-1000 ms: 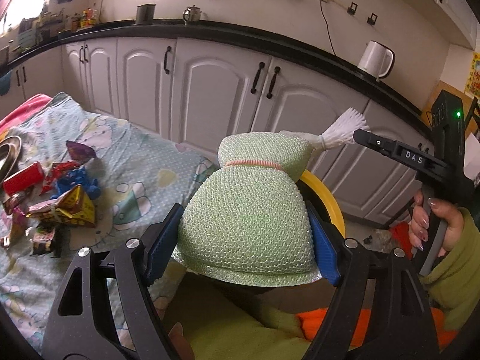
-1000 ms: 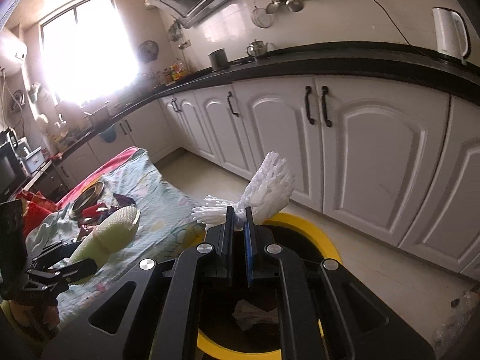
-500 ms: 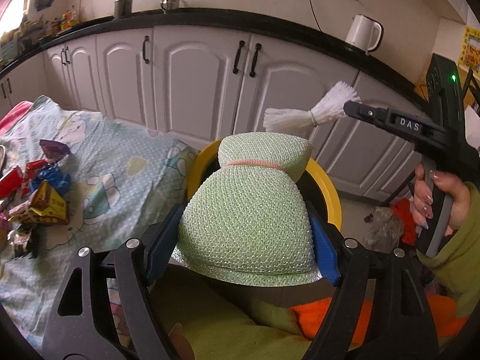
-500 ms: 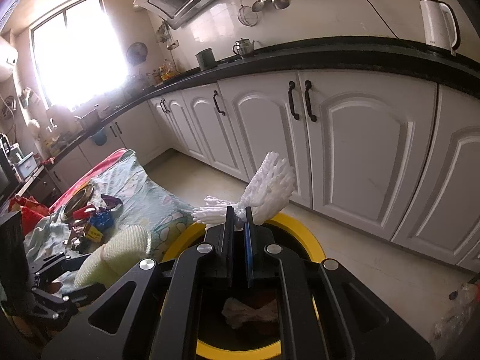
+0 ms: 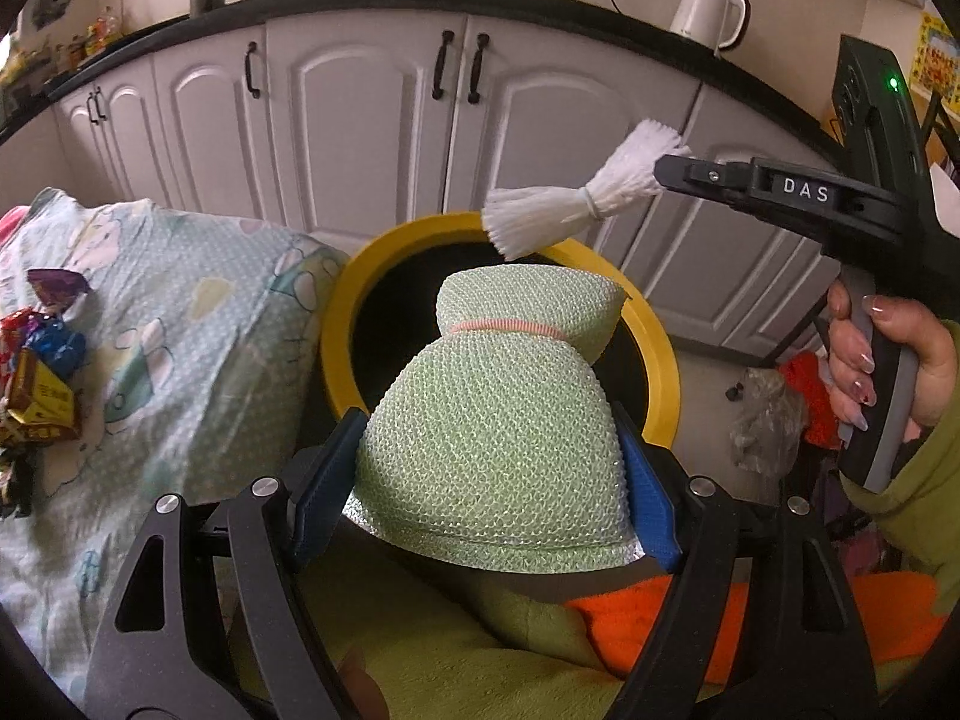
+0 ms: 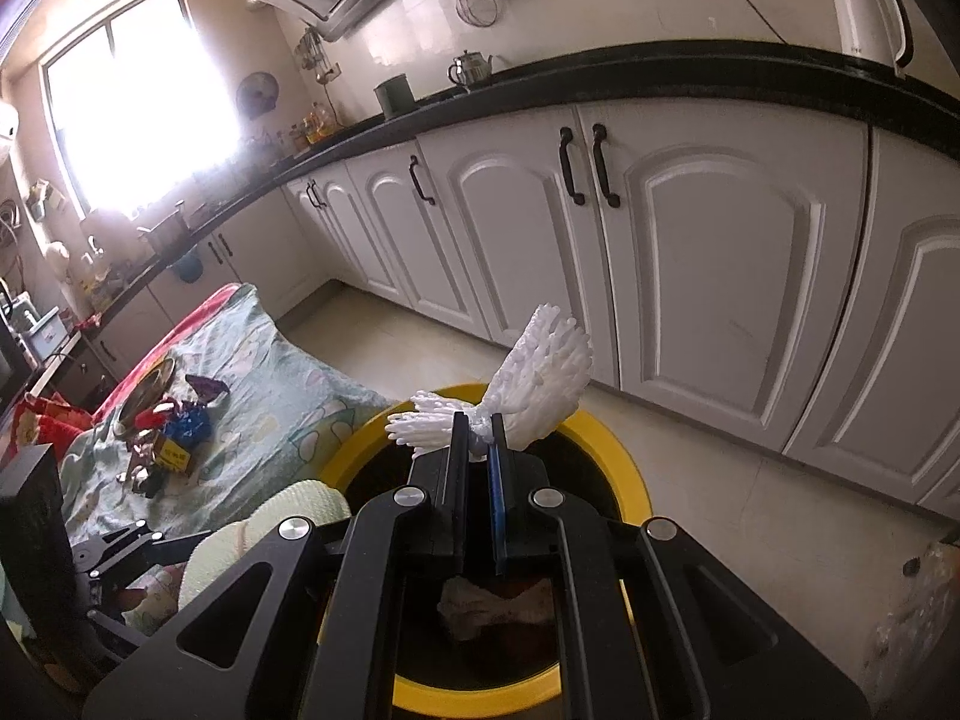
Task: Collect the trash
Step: 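Open both tools to drop the scrubber and brush into the bin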
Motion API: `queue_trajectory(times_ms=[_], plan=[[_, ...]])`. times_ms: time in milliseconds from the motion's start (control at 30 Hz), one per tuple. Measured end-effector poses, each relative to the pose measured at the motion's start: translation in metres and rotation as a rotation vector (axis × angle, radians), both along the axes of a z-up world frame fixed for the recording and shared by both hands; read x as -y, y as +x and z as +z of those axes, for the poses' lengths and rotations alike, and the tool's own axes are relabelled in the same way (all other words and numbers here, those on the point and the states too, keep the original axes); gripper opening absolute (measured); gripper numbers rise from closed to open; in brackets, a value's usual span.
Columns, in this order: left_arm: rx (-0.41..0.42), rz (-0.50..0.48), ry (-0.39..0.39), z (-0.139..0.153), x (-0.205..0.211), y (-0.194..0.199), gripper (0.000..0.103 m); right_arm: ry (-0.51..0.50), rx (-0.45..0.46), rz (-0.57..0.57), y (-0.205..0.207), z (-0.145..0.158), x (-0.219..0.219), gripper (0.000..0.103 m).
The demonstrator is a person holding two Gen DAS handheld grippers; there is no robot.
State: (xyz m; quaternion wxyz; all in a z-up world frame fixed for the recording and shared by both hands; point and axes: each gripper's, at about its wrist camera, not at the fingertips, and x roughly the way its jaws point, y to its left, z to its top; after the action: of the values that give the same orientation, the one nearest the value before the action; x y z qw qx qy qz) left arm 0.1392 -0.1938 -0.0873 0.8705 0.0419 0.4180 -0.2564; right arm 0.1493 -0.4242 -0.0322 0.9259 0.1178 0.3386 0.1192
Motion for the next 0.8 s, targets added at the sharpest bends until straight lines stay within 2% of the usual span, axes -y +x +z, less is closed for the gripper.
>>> queue_trajectory(times_ms=[300, 667, 733, 800], plan=[[-0.052, -0.019, 0.023, -0.018, 0.007, 0.006, 0.070, 0.002, -0.053, 0.035, 0.005, -0.015, -0.008, 0.007], [-0.058, -0.031, 0.037, -0.024, 0.017, 0.010, 0.074, 0.010, -0.061, 0.037, 0.007, -0.017, -0.008, 0.007], [-0.066, -0.022, 0.033, -0.025, 0.015, 0.012, 0.076, 0.013, -0.064, 0.036, 0.009, -0.018, -0.007, 0.009], [-0.069, -0.012, 0.031, -0.025, 0.012, 0.014, 0.083, 0.018, -0.068, 0.029, 0.010, -0.019, -0.006, 0.024]])
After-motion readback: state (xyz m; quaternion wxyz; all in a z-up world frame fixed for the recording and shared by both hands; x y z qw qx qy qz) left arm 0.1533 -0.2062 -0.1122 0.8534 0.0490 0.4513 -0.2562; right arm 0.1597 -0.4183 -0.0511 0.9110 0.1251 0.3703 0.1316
